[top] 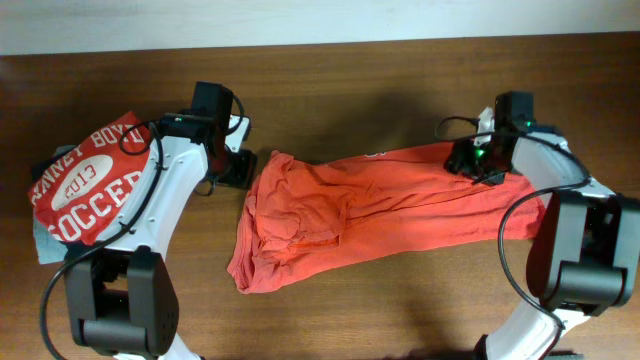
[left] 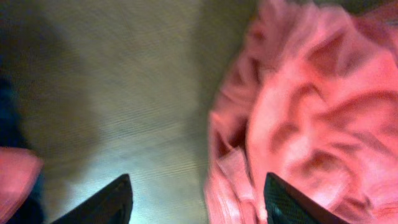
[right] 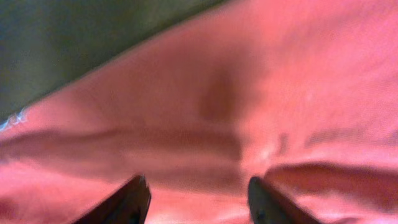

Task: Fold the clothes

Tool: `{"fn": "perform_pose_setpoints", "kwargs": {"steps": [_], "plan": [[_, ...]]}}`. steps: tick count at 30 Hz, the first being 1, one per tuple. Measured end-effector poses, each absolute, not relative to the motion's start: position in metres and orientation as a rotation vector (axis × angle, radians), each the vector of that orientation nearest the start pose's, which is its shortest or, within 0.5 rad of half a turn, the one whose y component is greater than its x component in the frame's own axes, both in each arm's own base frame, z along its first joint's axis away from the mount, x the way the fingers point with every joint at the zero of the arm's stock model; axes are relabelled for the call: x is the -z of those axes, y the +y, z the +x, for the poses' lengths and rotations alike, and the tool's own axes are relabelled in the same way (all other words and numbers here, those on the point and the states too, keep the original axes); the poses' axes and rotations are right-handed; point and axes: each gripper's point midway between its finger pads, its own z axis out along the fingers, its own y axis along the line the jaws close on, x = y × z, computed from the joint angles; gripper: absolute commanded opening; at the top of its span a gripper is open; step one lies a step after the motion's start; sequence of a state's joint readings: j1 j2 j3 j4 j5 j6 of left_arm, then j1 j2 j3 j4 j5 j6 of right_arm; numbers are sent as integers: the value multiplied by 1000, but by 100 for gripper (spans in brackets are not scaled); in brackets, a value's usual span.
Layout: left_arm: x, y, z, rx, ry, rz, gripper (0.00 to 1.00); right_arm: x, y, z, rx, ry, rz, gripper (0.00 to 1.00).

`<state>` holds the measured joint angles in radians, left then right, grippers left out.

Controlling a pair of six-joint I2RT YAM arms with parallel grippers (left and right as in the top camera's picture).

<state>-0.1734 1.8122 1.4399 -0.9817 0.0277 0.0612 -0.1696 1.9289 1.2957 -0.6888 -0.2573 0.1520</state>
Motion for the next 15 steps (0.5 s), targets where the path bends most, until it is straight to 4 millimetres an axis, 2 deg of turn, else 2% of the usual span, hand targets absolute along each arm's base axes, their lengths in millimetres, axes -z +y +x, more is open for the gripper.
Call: {"fn": "perform_pose_setpoints", "kwargs": {"steps": [3, 6, 10, 11, 12, 15], "plan": [[-95, -77, 368, 115, 2940, 400, 56, -58, -24, 410, -381, 2829, 400, 62], [-95, -80, 366, 143, 2943, 425, 57, -94, -23, 410, -381, 2802, 382, 62], [-95, -82, 368, 158, 2929, 445, 83, -137, -23, 410, -372, 2734, 338, 63], [-96, -84, 372, 164, 2911, 440, 87, -146, -22, 409, -371, 2719, 330, 63], [-97, -85, 377, 165, 2892, 440, 96, -153, -22, 408, -370, 2706, 323, 64], [-103, -91, 397, 185, 2801, 442, 96, -167, -21, 402, -366, 2686, 312, 66]]}}
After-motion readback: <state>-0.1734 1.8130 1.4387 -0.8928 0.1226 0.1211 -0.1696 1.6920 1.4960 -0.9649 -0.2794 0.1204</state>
